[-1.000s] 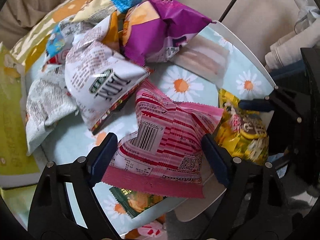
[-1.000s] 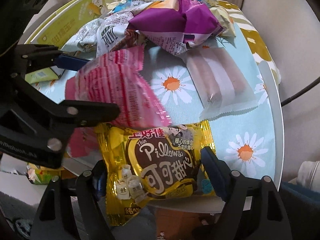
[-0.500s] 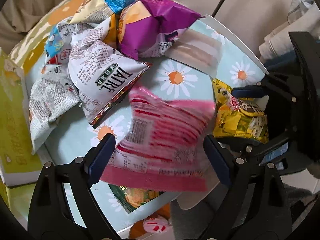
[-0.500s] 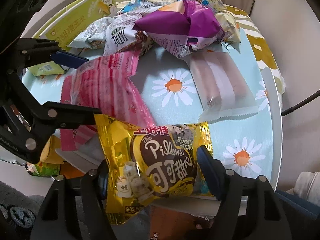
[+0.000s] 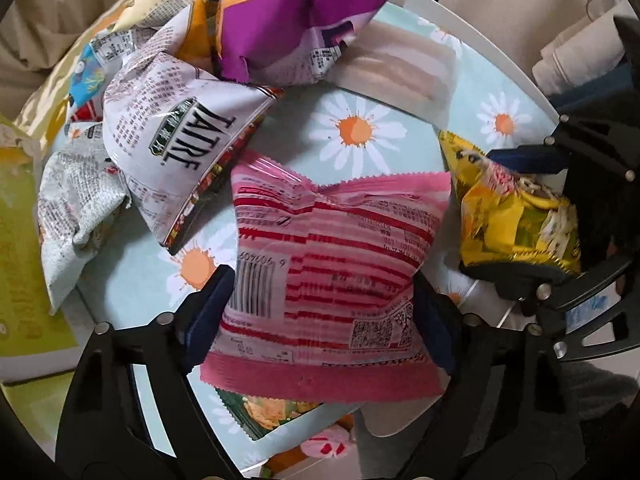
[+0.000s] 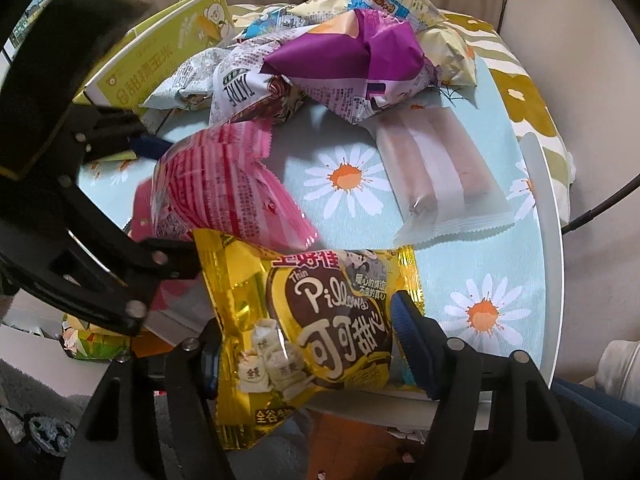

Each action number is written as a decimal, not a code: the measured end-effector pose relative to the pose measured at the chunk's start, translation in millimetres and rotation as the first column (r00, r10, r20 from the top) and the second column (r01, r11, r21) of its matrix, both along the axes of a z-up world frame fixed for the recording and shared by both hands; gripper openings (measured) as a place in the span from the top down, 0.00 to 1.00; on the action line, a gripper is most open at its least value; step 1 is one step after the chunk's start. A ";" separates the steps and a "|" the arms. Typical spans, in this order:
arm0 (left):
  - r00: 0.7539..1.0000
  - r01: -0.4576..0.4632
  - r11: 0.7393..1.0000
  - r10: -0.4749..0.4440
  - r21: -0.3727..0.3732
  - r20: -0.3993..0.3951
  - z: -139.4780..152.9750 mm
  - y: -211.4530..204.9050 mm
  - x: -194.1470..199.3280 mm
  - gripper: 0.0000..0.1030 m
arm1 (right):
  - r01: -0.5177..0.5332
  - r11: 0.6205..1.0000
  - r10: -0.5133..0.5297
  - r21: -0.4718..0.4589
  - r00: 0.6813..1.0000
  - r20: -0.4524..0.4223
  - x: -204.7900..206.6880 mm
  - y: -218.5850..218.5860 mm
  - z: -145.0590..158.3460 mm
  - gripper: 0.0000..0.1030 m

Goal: Organize snacks
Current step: 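Grasp the pink wafer bag with left tool while right tool grasps the gold Pillows bag, then carry both bags over the box and open both tools to drop them inside, then move both tools back from the box toward the remaining snacks, then grasp a white snack bag with left tool while right tool grasps the purple chips bag, then carry both bags over the yellow-green box and open both tools to drop them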

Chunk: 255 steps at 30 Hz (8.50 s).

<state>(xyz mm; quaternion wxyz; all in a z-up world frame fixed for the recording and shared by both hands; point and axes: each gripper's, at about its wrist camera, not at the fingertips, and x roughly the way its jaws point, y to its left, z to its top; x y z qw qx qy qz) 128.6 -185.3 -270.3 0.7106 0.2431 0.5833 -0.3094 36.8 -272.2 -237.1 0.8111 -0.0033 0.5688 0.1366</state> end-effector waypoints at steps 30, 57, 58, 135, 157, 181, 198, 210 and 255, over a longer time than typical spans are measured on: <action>0.941 -0.282 0.946 0.305 -0.161 0.148 112.8 55.7 -38.6 0.36 | -0.034 0.984 0.001 0.177 0.983 0.183 7.9 -2.0 96.1 0.65; 0.715 -0.632 0.751 0.661 -0.193 0.230 167.5 337.6 106.0 0.35 | -0.266 0.909 0.168 0.319 0.938 0.303 188.0 231.8 180.2 0.65; 0.722 -0.630 0.754 0.657 -0.185 0.218 160.7 340.8 112.6 0.35 | -0.257 0.912 0.165 0.319 0.943 0.289 193.3 240.4 174.4 0.65; 0.738 -0.559 0.761 0.638 -0.330 0.220 218.5 269.9 44.1 0.00 | 0.024 0.994 -0.054 0.104 0.954 0.295 108.0 146.8 203.8 0.05; 0.759 -0.583 0.740 0.643 -0.335 0.101 146.1 65.7 47.7 0.00 | 0.093 0.987 -0.113 0.132 0.982 0.152 102.5 -50.4 136.3 0.05; 0.858 -0.512 0.838 0.510 -0.191 -0.063 31.6 32.0 128.9 0.21 | 0.238 0.939 -0.219 0.248 0.970 -0.101 163.2 -52.0 37.9 0.05; 0.881 -0.473 0.863 0.458 -0.177 -0.120 17.2 33.2 127.4 0.46 | 0.229 0.953 -0.204 0.199 0.969 -0.141 182.0 -34.7 14.5 0.05; 0.868 -0.497 0.837 0.476 -0.230 -0.144 18.4 60.3 111.3 0.48 | 0.132 0.966 -0.104 0.224 0.986 -0.132 179.0 -25.9 9.4 0.05; 0.744 -0.519 0.725 0.644 -0.453 0.178 216.6 114.3 44.1 0.48 | -0.129 0.966 0.076 0.224 0.970 0.231 117.1 20.4 180.6 0.42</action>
